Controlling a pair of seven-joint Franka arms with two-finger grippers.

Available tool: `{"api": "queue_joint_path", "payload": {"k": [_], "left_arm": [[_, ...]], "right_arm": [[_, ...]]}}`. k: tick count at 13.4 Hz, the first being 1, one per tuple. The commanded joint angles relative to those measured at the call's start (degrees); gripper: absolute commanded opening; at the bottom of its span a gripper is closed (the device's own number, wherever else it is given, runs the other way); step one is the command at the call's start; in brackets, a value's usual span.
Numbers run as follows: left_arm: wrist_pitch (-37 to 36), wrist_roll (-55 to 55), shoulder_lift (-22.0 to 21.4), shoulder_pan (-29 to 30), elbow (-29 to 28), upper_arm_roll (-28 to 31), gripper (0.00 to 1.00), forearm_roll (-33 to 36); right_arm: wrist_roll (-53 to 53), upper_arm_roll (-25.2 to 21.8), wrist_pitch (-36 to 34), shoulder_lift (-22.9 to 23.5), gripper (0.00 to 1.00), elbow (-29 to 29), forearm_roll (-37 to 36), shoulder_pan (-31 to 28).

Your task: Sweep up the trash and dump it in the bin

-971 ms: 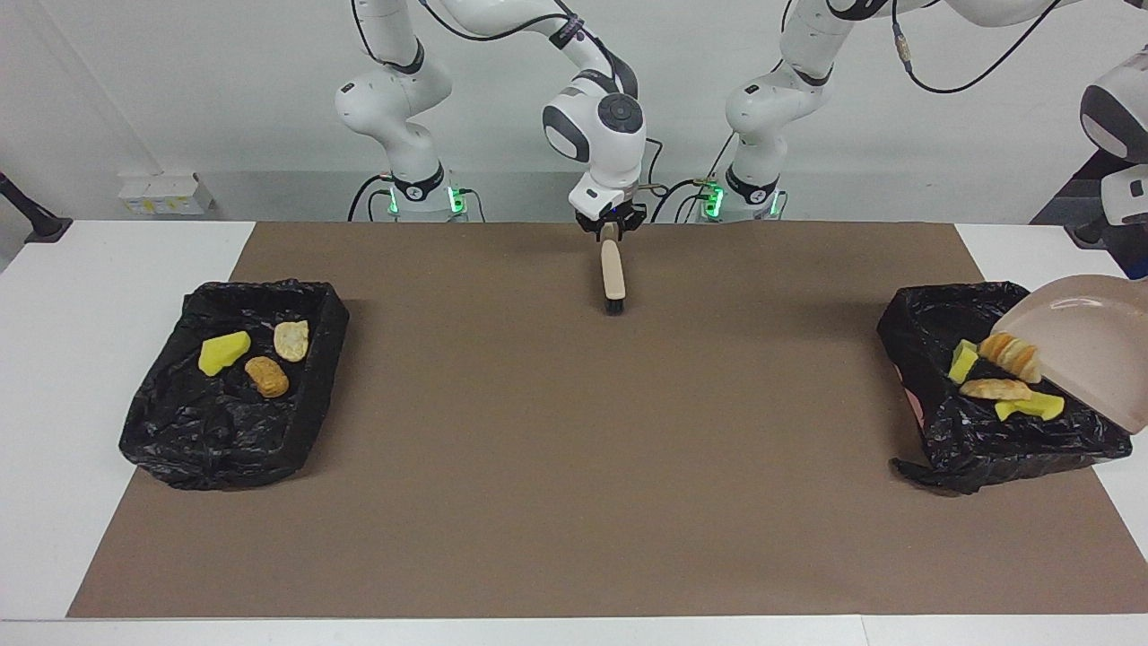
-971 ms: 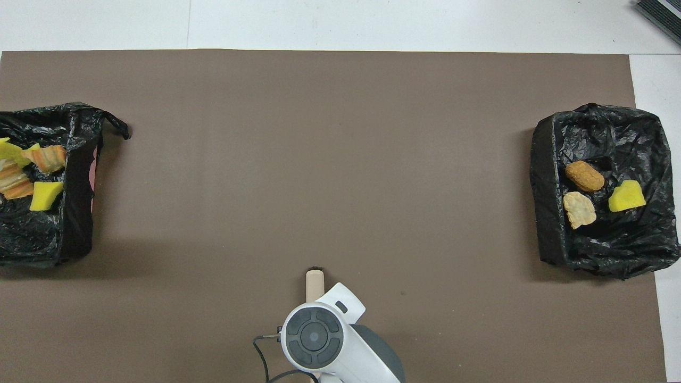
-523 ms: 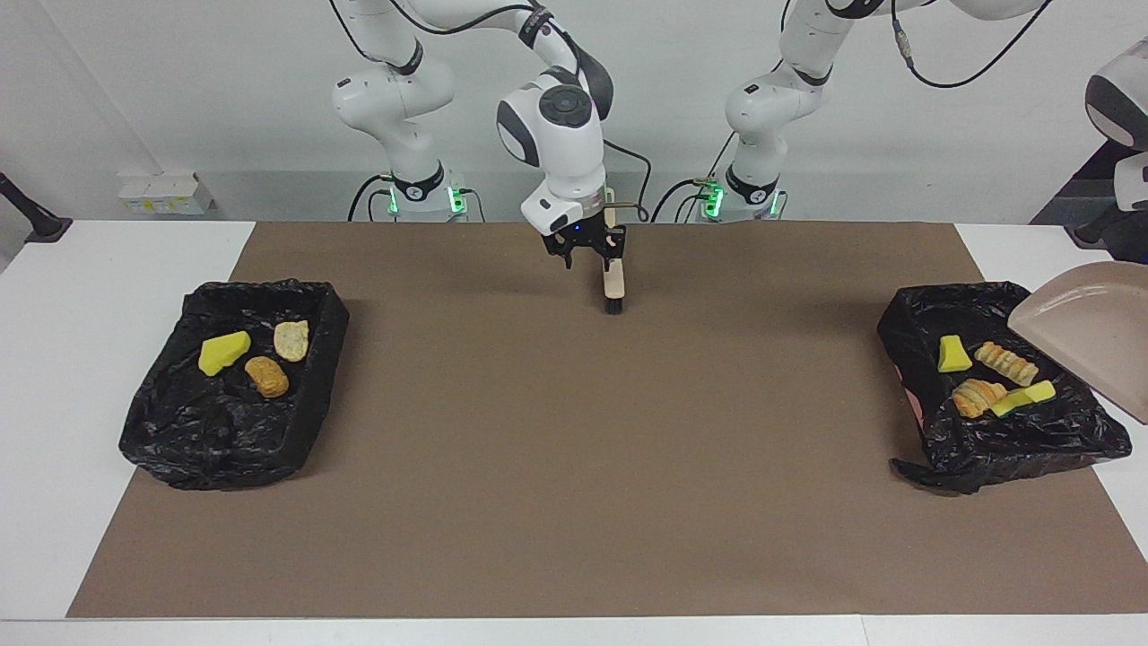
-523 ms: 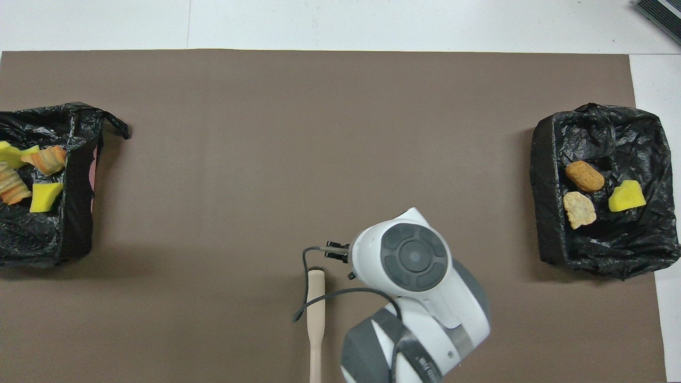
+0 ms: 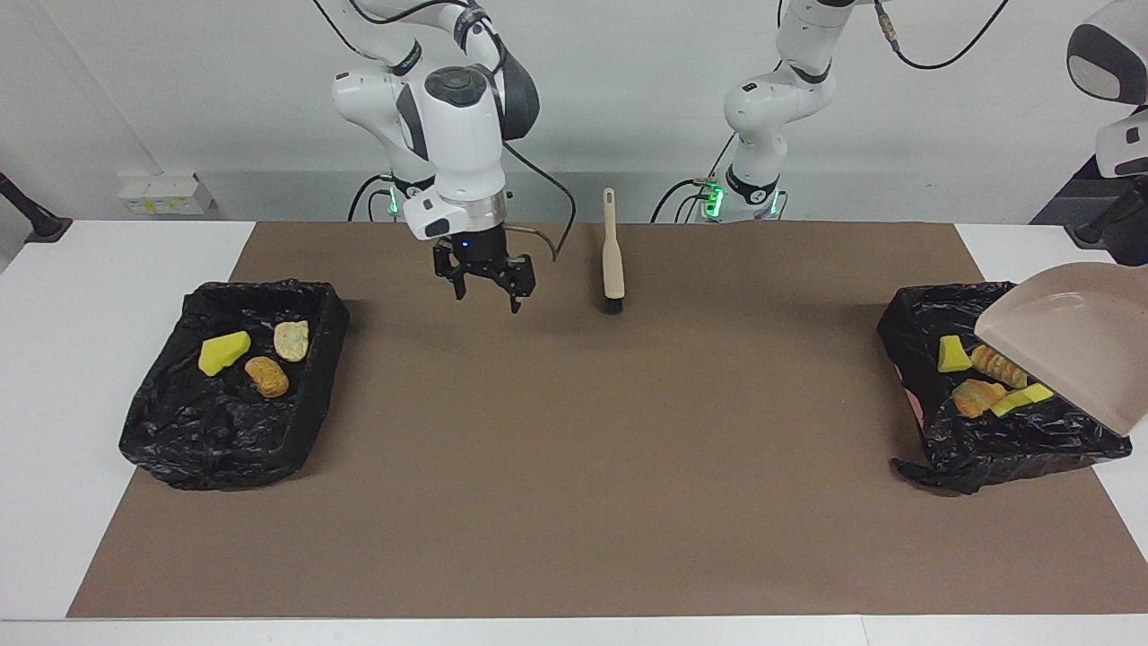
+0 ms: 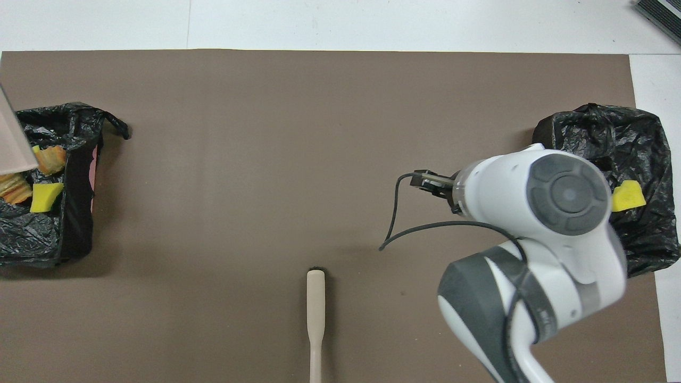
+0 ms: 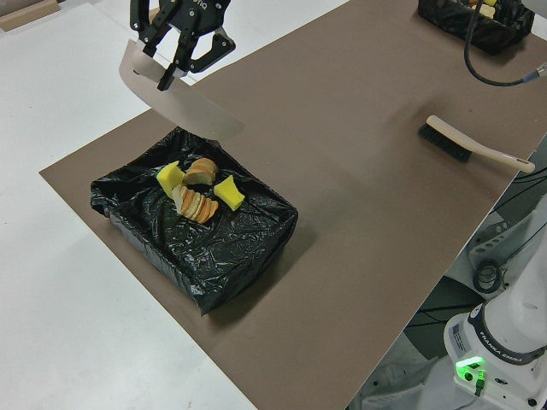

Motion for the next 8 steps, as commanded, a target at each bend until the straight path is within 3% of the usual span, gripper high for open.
{"api": "queue_joint_path", "payload": {"k": [1,4,8], "left_arm": [[-3.09,-11.78,-2.38,-3.7,-3.71,0.27,0.0,-7.63],[-7.66,-39.25,-3.62,-12.04,-8.37,0.01,0.0,-13.09],[-5.05,-64.44,-1.87,-25.31,-10.4,-0.17,0.0,-24.87]], "right_arm": [[-6.83,0.34,-8.91,-0.09,1.0,7.94,-0.89,-4.6],[-14.68,-2.12,-16.13,-0.53,1.0,12.09,-0.89,-6.63],[-15.31,-4.15,-22.04,-0.53,1.0,17.19,0.34,-6.72]]}}
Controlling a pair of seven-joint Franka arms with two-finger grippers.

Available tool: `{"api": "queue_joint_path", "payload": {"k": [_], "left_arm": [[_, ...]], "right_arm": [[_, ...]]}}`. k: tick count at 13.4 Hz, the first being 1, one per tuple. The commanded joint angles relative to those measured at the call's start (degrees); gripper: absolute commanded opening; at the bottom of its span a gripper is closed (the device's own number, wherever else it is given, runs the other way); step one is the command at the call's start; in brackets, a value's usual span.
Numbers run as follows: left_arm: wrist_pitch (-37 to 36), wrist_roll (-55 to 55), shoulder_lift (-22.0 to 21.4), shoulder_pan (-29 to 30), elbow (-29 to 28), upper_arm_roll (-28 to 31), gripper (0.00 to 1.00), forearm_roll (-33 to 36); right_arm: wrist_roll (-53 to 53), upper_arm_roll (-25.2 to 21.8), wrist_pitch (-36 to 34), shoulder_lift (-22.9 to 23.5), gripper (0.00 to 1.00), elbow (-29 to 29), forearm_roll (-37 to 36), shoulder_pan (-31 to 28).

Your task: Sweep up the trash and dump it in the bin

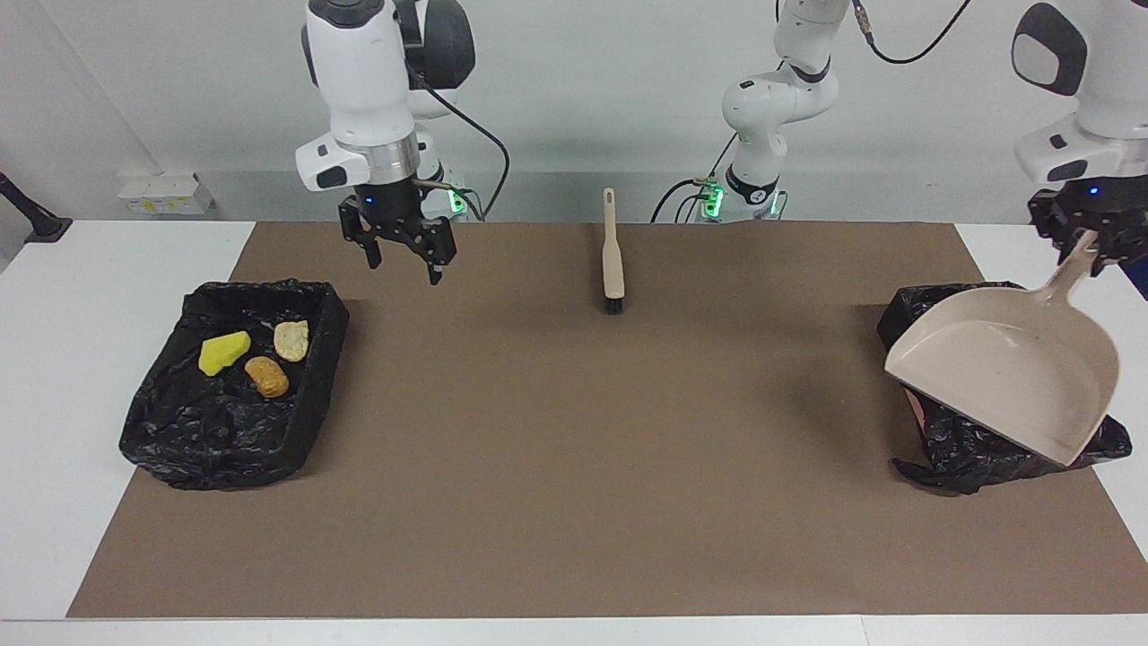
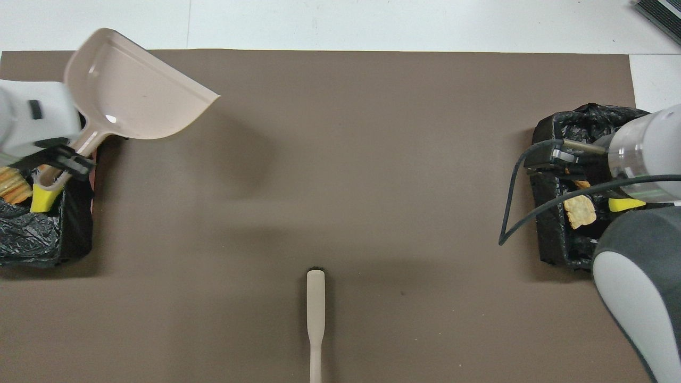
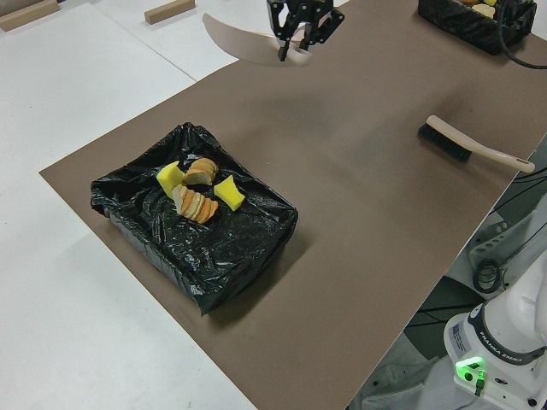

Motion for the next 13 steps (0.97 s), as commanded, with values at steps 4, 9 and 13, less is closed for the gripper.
{"api": "queue_joint_path", "payload": {"k": [4,9,13], "left_arm": [[9.69,-17.87,4.77,-13.47,-2.62,1.14,0.0,-8.43],[21.04,-28.69,15.15,-21.75,-2.36,1.22,0.0,-9.58],[27.61,-36.76,18.14,-22.72,-2.62,1.23,0.0,-9.49]], "right_arm": [[-1.32,0.35,-5.27,0.83,1.0,4.63,0.22,-0.65],[-8.62,0.7,-10.38,2.15,1.0,9.21,-0.22,-2.23],[-9.06,2.28,-10.46,4.07,1.0,11.92,0.49,-4.17]]}}
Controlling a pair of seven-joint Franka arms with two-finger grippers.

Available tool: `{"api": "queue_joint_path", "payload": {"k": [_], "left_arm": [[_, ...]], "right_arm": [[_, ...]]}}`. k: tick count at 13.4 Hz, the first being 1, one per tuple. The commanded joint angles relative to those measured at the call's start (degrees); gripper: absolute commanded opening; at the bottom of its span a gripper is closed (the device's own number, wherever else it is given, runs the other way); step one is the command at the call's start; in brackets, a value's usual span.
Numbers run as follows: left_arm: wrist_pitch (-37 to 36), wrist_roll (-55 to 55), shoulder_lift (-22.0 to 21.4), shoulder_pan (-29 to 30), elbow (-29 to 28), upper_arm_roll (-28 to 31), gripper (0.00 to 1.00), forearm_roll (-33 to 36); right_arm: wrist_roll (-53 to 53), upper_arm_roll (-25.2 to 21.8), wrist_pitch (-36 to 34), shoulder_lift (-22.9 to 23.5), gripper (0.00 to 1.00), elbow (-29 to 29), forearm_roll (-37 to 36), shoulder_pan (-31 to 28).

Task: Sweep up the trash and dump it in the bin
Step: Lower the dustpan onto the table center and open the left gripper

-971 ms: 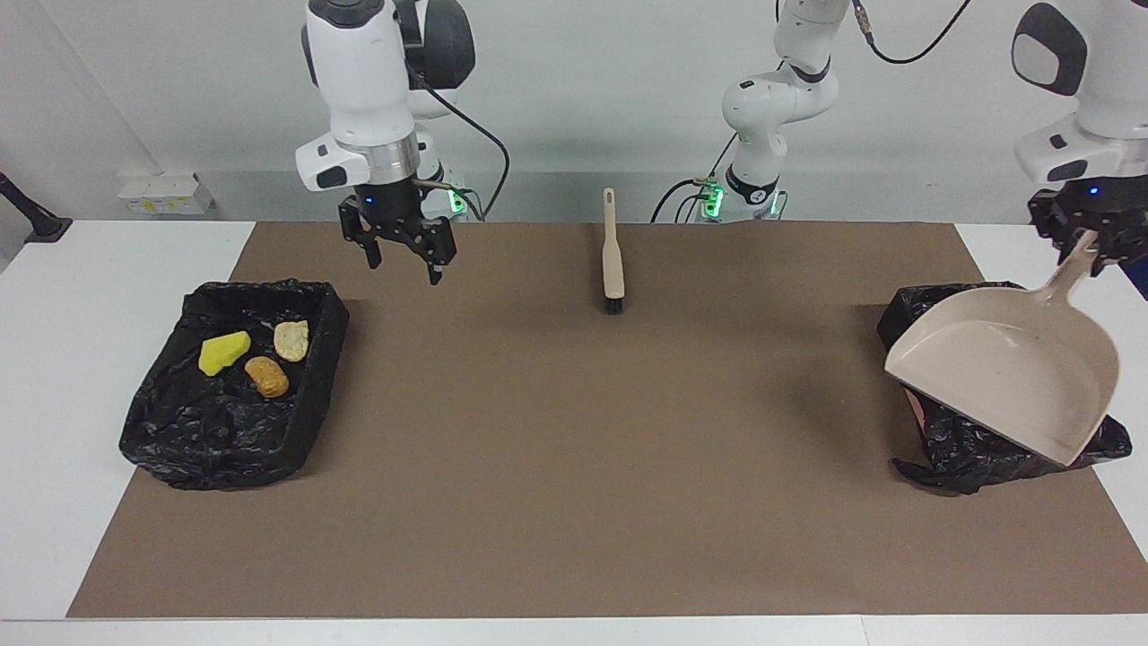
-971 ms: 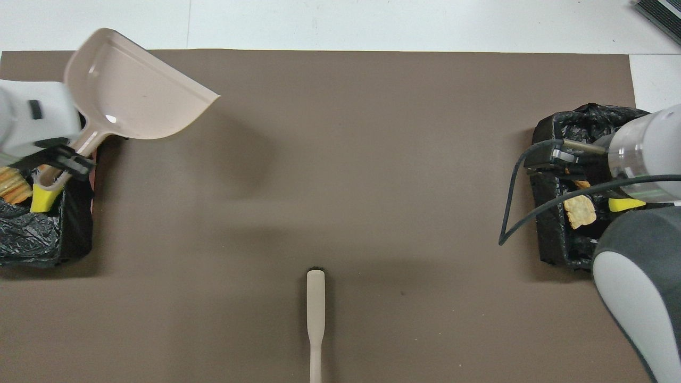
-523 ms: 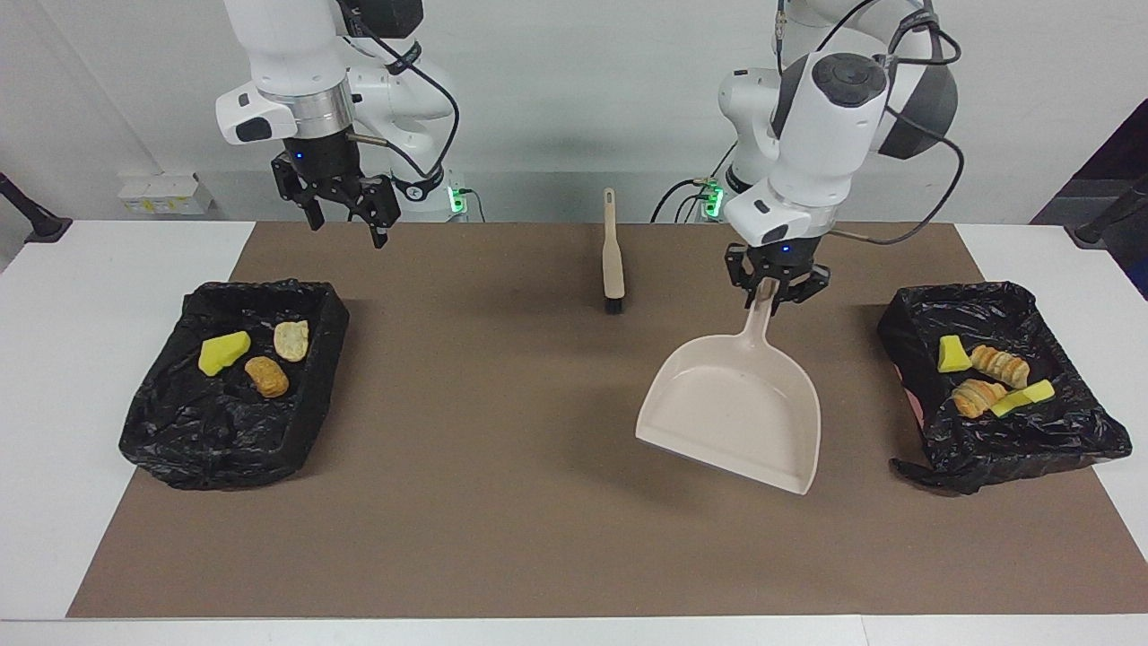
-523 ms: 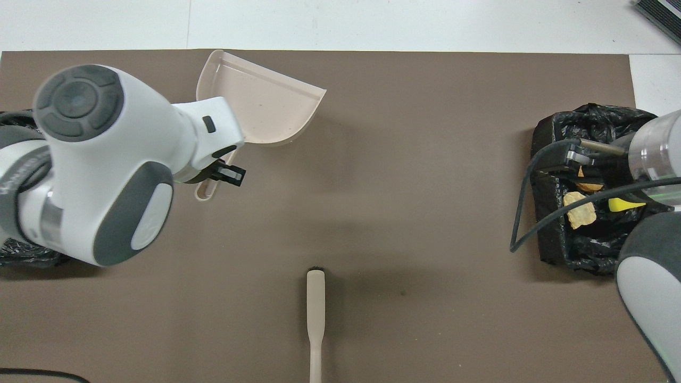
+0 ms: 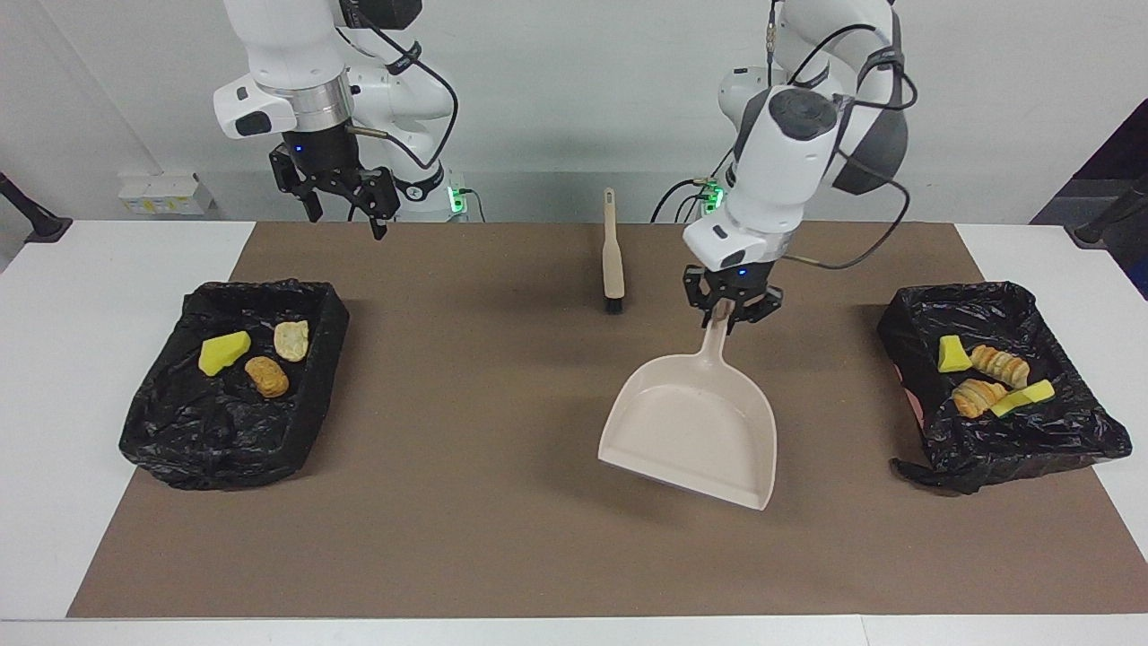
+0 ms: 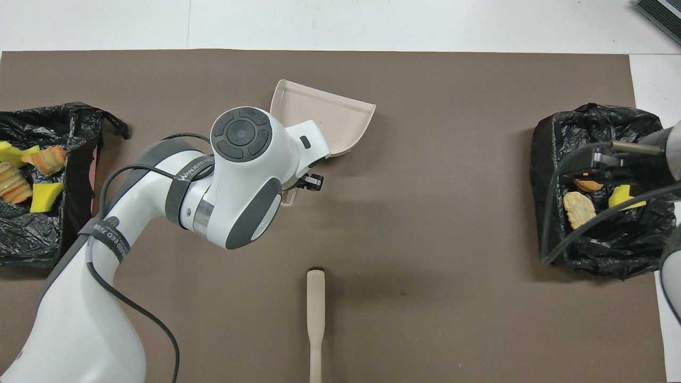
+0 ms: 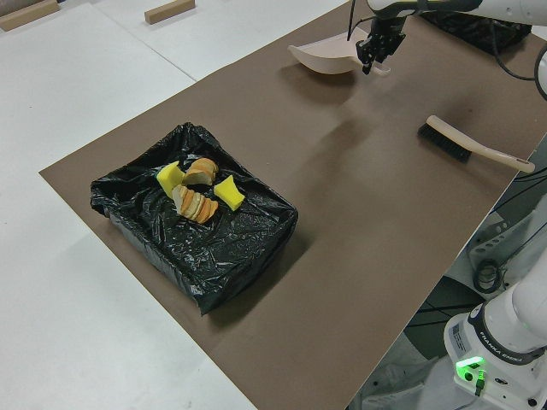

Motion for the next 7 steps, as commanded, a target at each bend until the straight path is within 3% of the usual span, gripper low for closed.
{"api": "queue_joint_path", "payload": {"k": [1,7], "left_arm": [[3.87,-4.84,0.67,-1.51,-0.43,1.27,0.0,-0.86],[6.94,-13.2,1.37,-4.15,-4.3,1.27,0.0,-0.68]], "right_arm": [[-3.05,1.52,-1.58,3.08,1.0,4.69,0.47,-2.01],[-12.36,1.43,-3.25,4.06,1.0,5.14,3.45,-2.45]]}}
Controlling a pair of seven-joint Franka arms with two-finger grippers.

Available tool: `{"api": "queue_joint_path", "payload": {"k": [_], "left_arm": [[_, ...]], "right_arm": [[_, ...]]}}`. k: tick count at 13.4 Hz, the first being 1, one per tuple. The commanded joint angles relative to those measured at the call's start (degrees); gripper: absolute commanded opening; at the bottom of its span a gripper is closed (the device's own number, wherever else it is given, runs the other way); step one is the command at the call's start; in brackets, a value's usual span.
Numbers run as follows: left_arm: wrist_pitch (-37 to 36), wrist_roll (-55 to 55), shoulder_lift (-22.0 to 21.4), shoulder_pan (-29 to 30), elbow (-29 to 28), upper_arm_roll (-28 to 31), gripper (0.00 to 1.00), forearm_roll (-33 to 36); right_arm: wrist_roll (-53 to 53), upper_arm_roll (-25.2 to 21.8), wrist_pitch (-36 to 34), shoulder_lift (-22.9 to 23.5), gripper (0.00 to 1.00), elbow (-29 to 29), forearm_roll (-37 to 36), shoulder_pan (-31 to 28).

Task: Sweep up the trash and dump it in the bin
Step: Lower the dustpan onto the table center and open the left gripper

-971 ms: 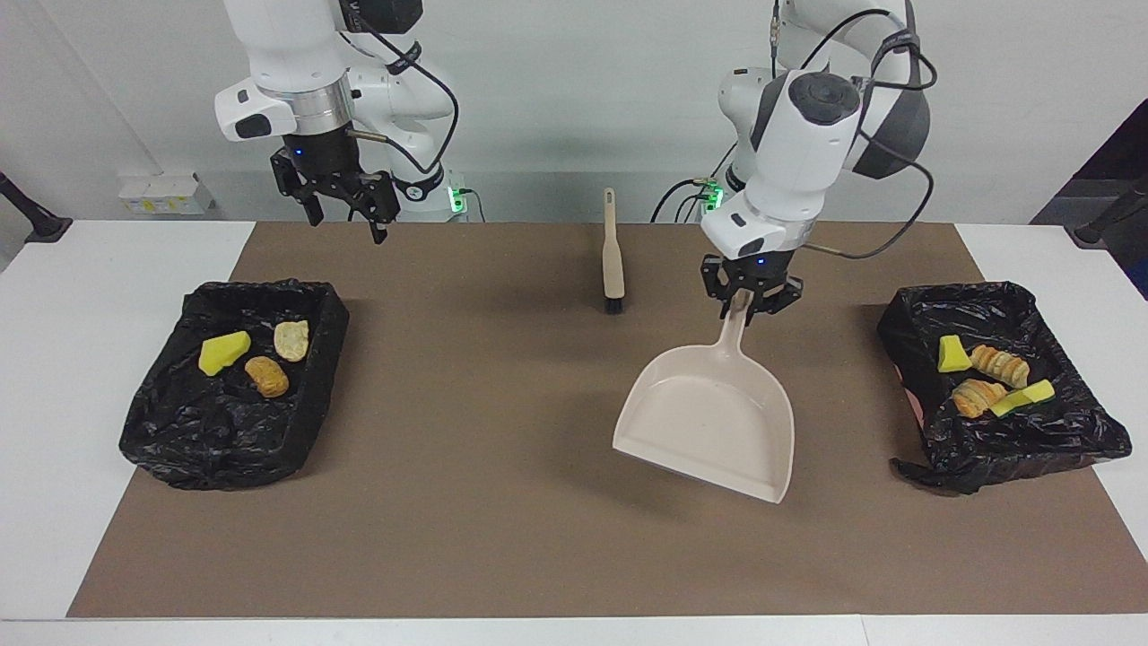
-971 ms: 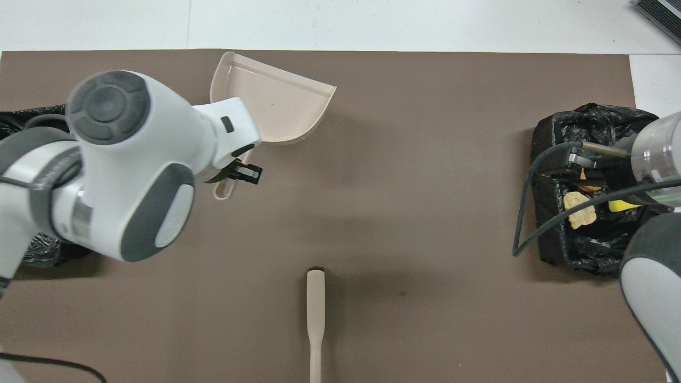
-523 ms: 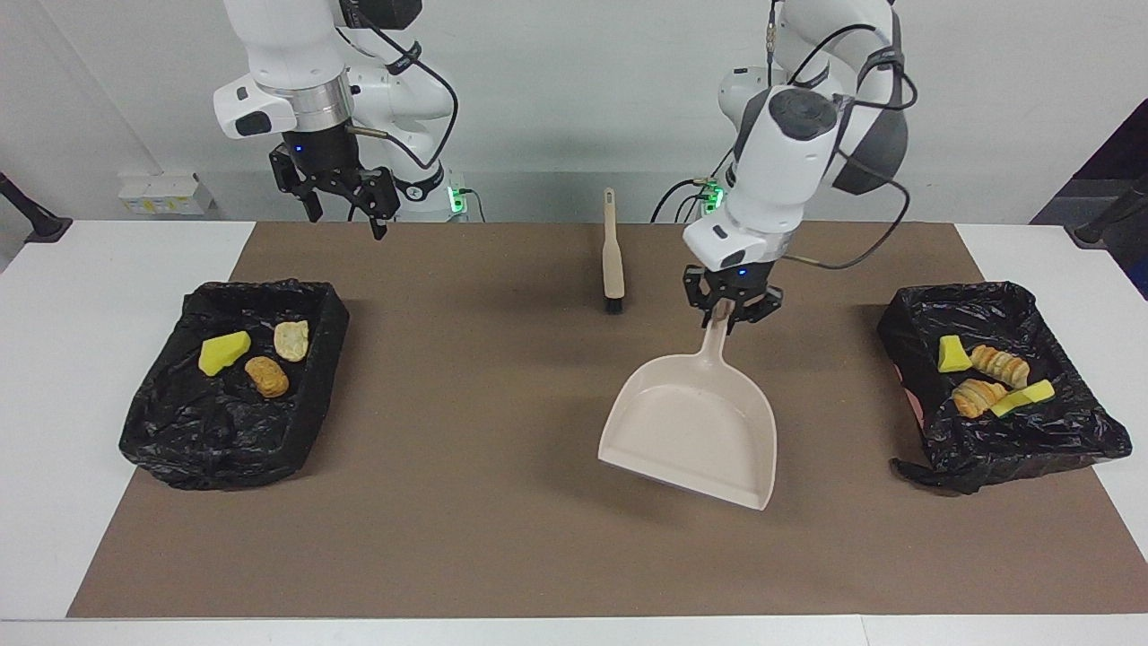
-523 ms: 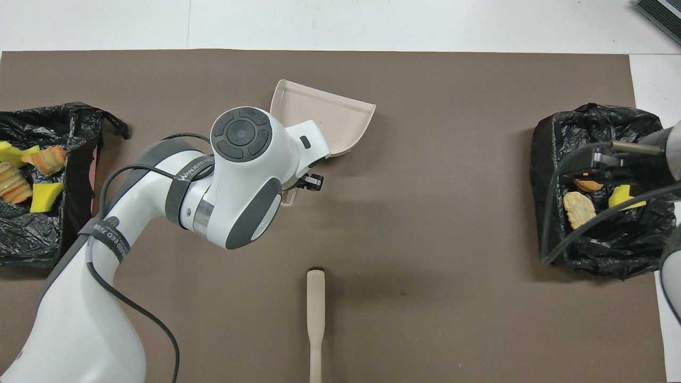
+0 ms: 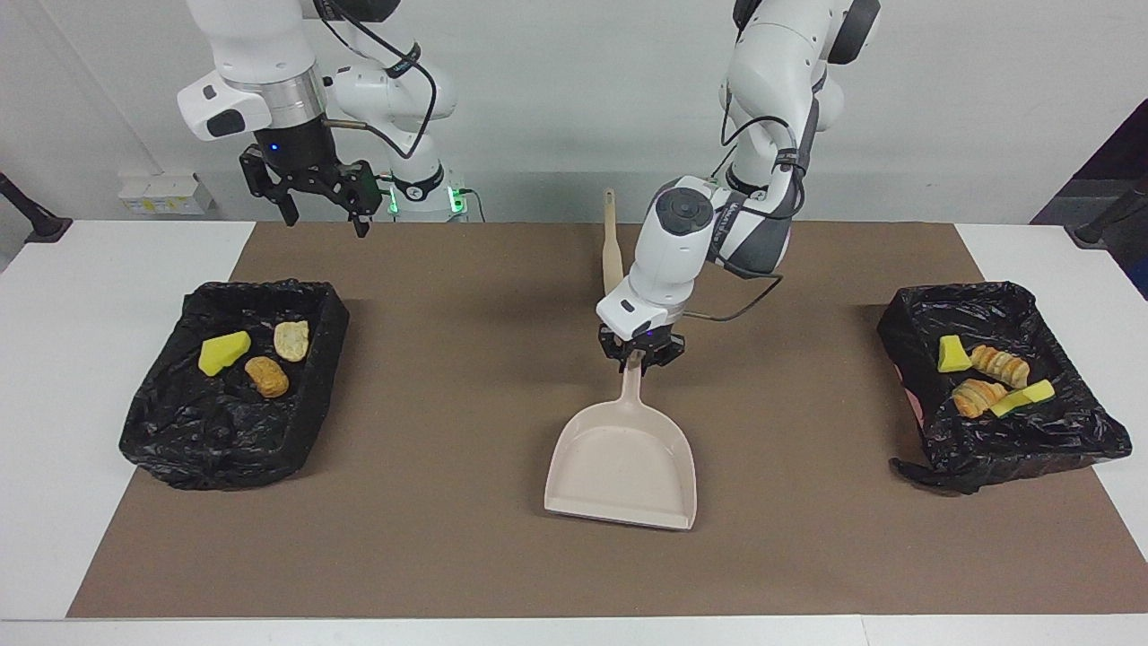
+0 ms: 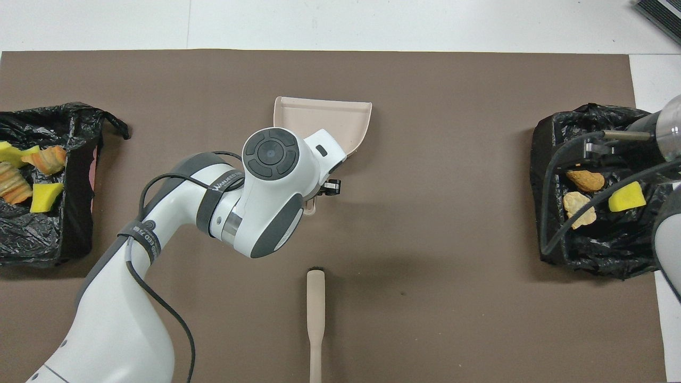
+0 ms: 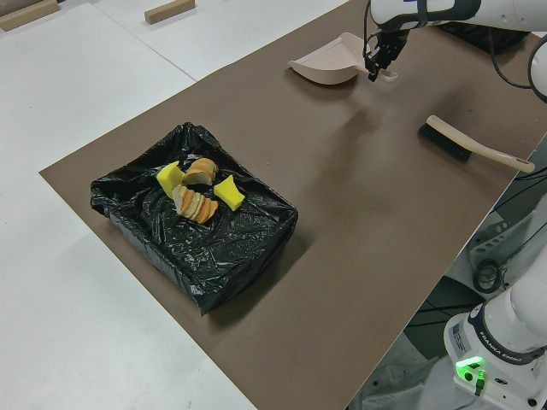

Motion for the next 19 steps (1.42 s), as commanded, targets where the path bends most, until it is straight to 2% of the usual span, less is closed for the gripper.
{"api": "queue_joint_path", "payload": {"k": [1,2,3,6,11,16,19], "left_arm": [[4.42,-2.62,-0.41,-1.1,-2.96,1.23,0.0,-0.55],[5.13,-3.85,-0.41,-1.1,-3.14,1.23,0.56,-0.55],[5.23,-3.95,-0.32,-1.01,-3.15,1.23,1.0,-0.55],[2.95,-4.39,-2.16,0.3,-2.44,2.01,1.0,-0.55],[-7.41,3.52,-6.38,7.86,-2.27,2.37,1.0,-0.29],[-16.9,20.64,-14.63,19.97,-2.09,2.28,1.0,-0.29],[-22.89,26.01,-18.32,23.67,-1.3,2.37,1.0,-0.29]], "right_arm": [[-5.14,1.16,-1.18,-0.01,1.0,1.65,1.7,-1.7],[-5.23,1.16,-0.65,-0.19,1.0,1.12,2.39,-1.7],[-5.23,1.07,-0.73,-0.2,1.0,1.12,1.53,-1.35],[-4.97,1.16,-0.73,-1.42,1.0,-0.46,1.52,-1.0],[-4.36,1.07,-1.52,-2.13,1.0,-1.17,-0.67,-0.47],[-4.71,0.37,-1.52,-1.95,1.0,-1.17,0.73,-1.35],[-4.62,0.28,-1.26,-1.95,1.0,-1.17,0.64,-1.61]]}}
